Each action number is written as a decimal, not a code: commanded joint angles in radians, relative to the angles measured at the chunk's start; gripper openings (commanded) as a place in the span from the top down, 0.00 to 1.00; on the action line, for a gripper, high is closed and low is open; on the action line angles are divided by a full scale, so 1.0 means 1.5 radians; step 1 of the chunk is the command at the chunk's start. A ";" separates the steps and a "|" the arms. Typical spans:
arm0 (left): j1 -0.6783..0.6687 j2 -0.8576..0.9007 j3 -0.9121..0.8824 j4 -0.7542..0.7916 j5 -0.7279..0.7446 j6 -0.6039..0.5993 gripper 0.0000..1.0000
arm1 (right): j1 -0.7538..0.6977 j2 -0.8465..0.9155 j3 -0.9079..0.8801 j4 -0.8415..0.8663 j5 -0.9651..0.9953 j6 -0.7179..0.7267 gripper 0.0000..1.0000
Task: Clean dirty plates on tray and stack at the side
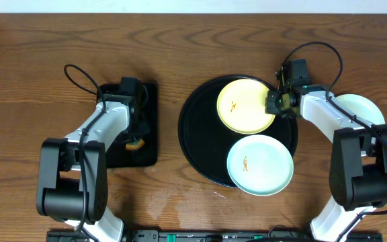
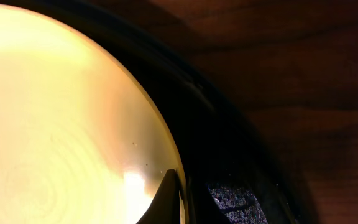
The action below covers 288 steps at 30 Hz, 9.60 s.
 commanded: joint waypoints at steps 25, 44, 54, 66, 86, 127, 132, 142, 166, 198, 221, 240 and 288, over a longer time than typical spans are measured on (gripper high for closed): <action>-0.200 -0.145 0.086 0.151 0.096 0.015 0.92 | 0.010 0.022 -0.014 -0.024 -0.028 -0.034 0.99; -0.341 0.140 0.171 0.472 0.306 -0.150 0.92 | 0.027 0.031 -0.014 -0.030 -0.028 -0.063 0.99; -0.339 0.215 0.255 0.386 0.247 -0.166 0.93 | 0.026 0.031 -0.014 -0.033 -0.028 -0.062 0.99; -0.338 0.278 0.255 0.346 0.220 -0.075 0.93 | 0.027 0.031 -0.014 -0.043 -0.028 -0.062 0.99; -0.355 0.278 0.412 0.013 -0.285 0.061 0.92 | 0.026 0.031 -0.014 -0.048 -0.028 -0.062 0.99; 0.060 0.160 0.193 -0.121 0.058 0.076 0.92 | 0.026 0.031 -0.014 -0.057 -0.028 -0.062 0.99; 0.060 0.160 0.168 -0.091 0.057 0.076 0.51 | 0.026 0.031 -0.014 -0.051 -0.028 -0.062 0.99; 0.060 0.160 0.168 -0.084 0.058 0.076 0.15 | 0.026 0.031 -0.014 -0.010 -0.038 -0.062 0.99; 0.060 0.160 0.168 -0.084 0.058 0.076 0.13 | 0.166 -0.220 -0.013 -0.021 0.338 -0.113 0.99; 0.060 0.160 0.168 -0.084 0.058 0.076 0.13 | 0.433 -0.261 -0.013 0.115 0.736 -0.359 0.99; 0.060 0.160 0.168 -0.084 0.058 0.076 0.13 | 0.433 -0.261 -0.013 0.125 0.741 -0.359 0.99; 0.060 0.160 0.168 -0.084 0.058 0.076 0.12 | 0.342 -0.262 -0.013 -0.005 0.599 -0.074 0.99; 0.060 0.160 0.168 -0.084 0.058 0.076 0.12 | -0.390 -0.347 -0.088 -0.119 -0.242 0.024 0.55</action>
